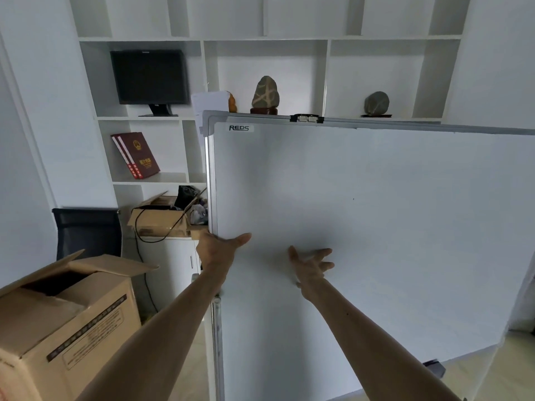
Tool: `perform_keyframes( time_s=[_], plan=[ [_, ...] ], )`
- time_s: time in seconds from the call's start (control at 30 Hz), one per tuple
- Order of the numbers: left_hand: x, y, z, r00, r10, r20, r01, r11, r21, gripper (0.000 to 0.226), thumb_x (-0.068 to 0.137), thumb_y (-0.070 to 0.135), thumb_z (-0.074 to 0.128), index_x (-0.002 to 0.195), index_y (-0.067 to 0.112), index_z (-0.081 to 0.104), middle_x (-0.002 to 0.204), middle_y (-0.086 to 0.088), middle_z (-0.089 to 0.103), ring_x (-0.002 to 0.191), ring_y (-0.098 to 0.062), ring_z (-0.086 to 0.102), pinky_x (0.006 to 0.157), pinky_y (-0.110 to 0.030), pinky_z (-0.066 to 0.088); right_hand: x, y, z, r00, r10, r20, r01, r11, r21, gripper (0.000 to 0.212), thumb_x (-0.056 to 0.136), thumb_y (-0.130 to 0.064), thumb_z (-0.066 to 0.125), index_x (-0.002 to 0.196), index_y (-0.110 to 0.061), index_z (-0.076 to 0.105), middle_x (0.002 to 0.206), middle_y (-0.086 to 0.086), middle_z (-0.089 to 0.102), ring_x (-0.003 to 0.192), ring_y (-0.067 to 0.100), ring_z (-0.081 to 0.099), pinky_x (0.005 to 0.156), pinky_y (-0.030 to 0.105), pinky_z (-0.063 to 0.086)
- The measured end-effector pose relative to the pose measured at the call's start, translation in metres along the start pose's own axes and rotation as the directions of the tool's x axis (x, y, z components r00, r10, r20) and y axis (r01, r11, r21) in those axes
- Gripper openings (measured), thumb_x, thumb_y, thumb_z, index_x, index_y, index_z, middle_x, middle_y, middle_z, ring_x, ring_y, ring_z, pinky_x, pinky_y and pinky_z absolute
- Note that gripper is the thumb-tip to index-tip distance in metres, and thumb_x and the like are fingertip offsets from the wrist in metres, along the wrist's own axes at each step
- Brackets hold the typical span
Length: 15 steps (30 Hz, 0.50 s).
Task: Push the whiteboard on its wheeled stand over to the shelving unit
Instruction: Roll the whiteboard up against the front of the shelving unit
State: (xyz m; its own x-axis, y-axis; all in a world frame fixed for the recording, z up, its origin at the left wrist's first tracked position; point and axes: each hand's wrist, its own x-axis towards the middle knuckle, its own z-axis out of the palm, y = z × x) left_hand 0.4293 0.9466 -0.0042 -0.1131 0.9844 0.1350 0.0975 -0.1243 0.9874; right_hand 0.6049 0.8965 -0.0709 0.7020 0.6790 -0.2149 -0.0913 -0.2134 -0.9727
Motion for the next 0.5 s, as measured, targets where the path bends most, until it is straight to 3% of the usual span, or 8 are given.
perform_keyframes(
  time_s=[0.2,0.33,0.5],
  plan=[
    [0.033,0.001,0.030,1.000,0.025,0.013,-0.025,1.000,-0.016,0.064,0.052,0.028,0.096,0.097,0.007,0.056,0.095,-0.008,0.066,0.087,-0.025,0.061,0.073,-0.025,0.047,0.050,-0.006,0.007,1.000,-0.007,0.006,0.007,1.000,-0.002,0.120,0.074,-0.067,0.064,0.147,-0.039,-0.027,0.161,-0.001,-0.030,0.153,0.033,0.010,0.113,0.056,0.038],
    [0.064,-0.004,0.051,0.998,0.032,0.048,-0.031,0.999,-0.036,0.071,0.048,0.027,0.097,0.105,0.006,0.059,0.100,-0.007,0.069,0.091,-0.026,0.064,0.075,-0.026,0.050,0.083,-0.014,0.017,0.999,-0.001,-0.032,0.001,1.000,-0.017,0.121,0.074,-0.067,0.065,0.147,-0.037,-0.026,0.161,0.002,-0.029,0.152,0.034,0.013,0.112,0.056,0.039],
    [0.099,-0.010,0.076,0.998,0.041,0.051,-0.038,0.998,-0.043,0.087,0.043,0.032,0.098,0.115,0.003,0.059,0.107,-0.011,0.071,0.097,-0.030,0.067,0.083,-0.039,0.059,0.120,-0.022,0.027,0.997,-0.007,-0.075,0.004,0.999,-0.036,0.121,0.071,-0.067,0.066,0.148,-0.038,-0.024,0.161,0.002,-0.025,0.150,0.035,0.018,0.108,0.056,0.043]
  ],
)
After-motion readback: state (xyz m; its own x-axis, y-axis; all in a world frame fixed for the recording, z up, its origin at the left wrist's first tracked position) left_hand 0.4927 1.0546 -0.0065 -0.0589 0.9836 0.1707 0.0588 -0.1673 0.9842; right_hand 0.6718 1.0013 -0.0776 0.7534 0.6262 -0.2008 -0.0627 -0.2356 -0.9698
